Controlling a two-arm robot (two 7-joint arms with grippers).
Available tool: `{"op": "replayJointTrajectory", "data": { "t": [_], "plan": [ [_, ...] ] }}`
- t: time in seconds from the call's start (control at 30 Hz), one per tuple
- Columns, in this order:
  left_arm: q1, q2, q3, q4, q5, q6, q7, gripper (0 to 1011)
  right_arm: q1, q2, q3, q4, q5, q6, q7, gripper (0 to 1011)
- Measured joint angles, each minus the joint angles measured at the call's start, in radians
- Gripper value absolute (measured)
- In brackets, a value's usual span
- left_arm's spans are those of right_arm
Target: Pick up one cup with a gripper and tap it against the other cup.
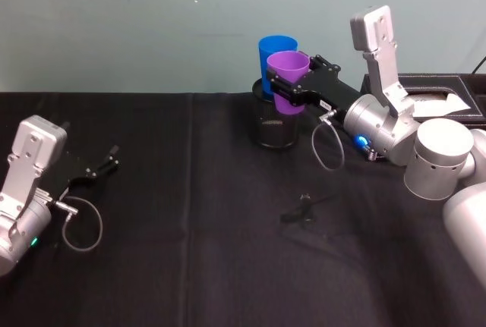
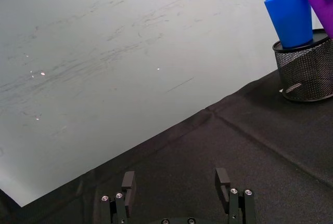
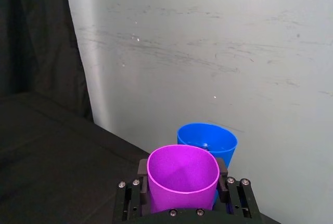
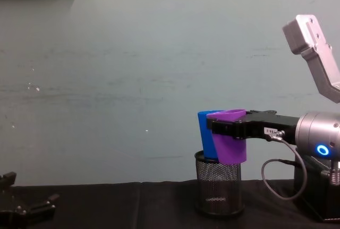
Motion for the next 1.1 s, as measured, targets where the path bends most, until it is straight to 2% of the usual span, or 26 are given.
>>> {"op": "replayJointTrajectory", "data": {
  "t": [1.1],
  "plan": [
    [0.000, 0.000, 0.000, 0.000, 0.000, 0.000, 0.000, 1000, 0.001, -0.010, 0.012, 0.000, 0.003, 0.009, 0.000, 741]
  ]
}}
